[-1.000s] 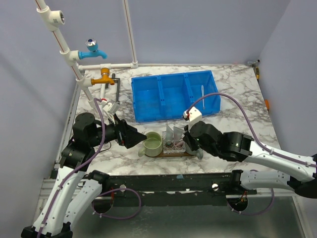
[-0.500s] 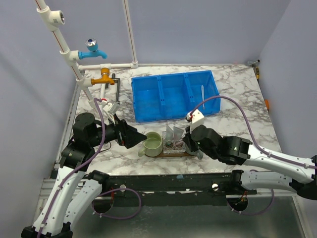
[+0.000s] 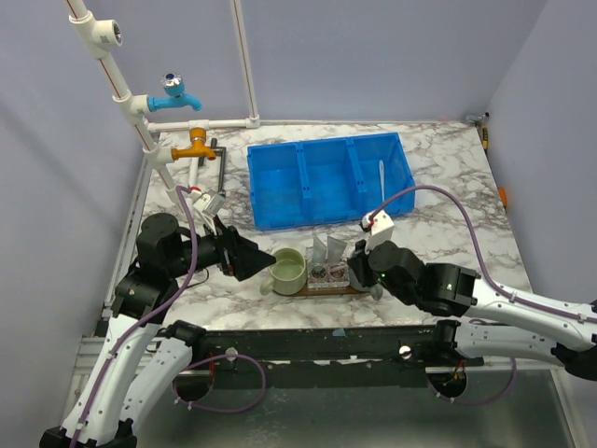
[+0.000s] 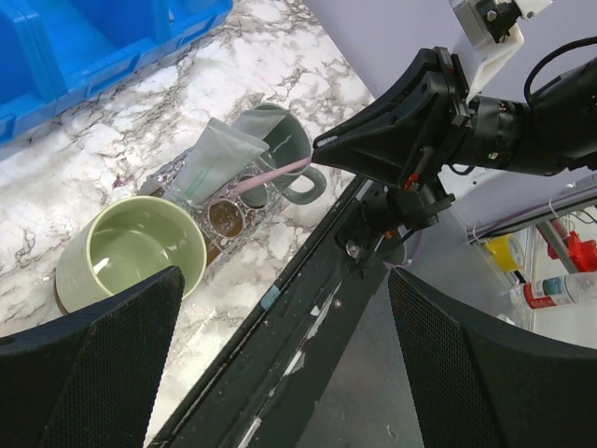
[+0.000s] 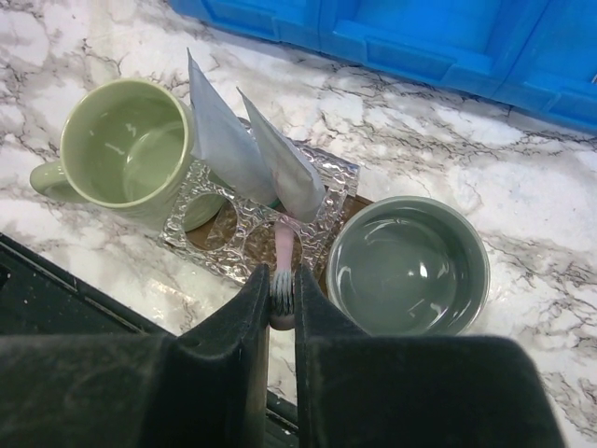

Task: Prepare toiletry sets of a toothbrush and toothpaste on the tray

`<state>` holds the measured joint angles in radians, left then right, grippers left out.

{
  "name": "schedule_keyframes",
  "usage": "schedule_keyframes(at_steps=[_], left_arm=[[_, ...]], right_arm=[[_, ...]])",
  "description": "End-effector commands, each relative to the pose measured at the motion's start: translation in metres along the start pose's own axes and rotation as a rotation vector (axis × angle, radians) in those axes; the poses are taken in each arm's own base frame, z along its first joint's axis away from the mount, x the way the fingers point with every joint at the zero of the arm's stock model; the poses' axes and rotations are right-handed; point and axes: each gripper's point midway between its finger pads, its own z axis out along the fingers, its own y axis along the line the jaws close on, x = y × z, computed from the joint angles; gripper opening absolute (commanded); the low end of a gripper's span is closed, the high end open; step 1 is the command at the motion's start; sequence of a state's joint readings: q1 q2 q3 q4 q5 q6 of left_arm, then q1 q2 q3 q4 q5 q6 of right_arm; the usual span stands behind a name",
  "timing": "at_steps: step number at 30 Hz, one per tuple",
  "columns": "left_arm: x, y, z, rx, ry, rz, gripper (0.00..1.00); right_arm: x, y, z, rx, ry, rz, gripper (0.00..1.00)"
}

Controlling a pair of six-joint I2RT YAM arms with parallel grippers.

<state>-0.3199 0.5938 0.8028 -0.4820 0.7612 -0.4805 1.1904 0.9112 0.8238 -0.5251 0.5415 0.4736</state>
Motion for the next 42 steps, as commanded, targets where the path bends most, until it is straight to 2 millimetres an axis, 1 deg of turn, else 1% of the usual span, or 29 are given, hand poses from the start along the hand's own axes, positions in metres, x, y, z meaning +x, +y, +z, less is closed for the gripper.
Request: schedule_keyframes(at_steps=[1,4,9,14,18,21,27,31,33,37,39,42], left_arm=[[0.005,-0.003,-0.002,0.017,0.01,0.002,0.9],[0.004,-0.003,-0.003,0.017,0.009,0.002,0.9],[0.004,-0.004,-0.003,0.016,0.007,0.002,0.9],[0.005,-0.003,-0.003,0.014,0.007,0.001,0.9],[0.005,-0.003,-0.003,0.015,0.007,0.001,0.9],[0.005,-0.002,-0.002,0.014,0.007,0.0,0.9],[0.007,0.001,-0.001,0.009,0.011,-0.004,0.9],[0.01,0.005,0.0,0.0,0.015,-0.01,0.9],[0.011,0.006,0.001,-0.001,0.018,-0.013,0.9],[0.013,0.008,0.001,-0.009,0.02,-0.012,0.9],[0.014,0.01,0.001,-0.015,0.022,-0.011,0.9],[0.017,0.014,0.001,-0.028,0.025,-0.01,0.9]], right_arm=[[-0.005,-0.005,-0.001,0.026,-0.046,0.026,0.14],[-0.004,-0.004,-0.001,0.013,-0.048,0.028,0.19],[-0.003,0.0,-0.002,-0.02,-0.047,0.029,0.23],[-0.008,0.004,-0.006,-0.046,-0.056,0.027,0.27],[-0.018,0.005,-0.011,-0.052,-0.074,0.028,0.29],[-0.031,0.001,-0.015,-0.028,-0.105,0.03,0.31],[-0.05,-0.019,-0.016,0.136,-0.119,0.018,0.32],[-0.059,-0.027,-0.012,0.193,-0.119,-0.006,0.32],[-0.064,-0.033,-0.007,0.214,-0.11,-0.005,0.32],[-0.079,-0.052,0.003,0.245,-0.095,0.013,0.31],[-0.087,-0.064,0.011,0.252,-0.084,0.032,0.31],[-0.093,-0.082,0.026,0.26,-0.051,0.056,0.31]])
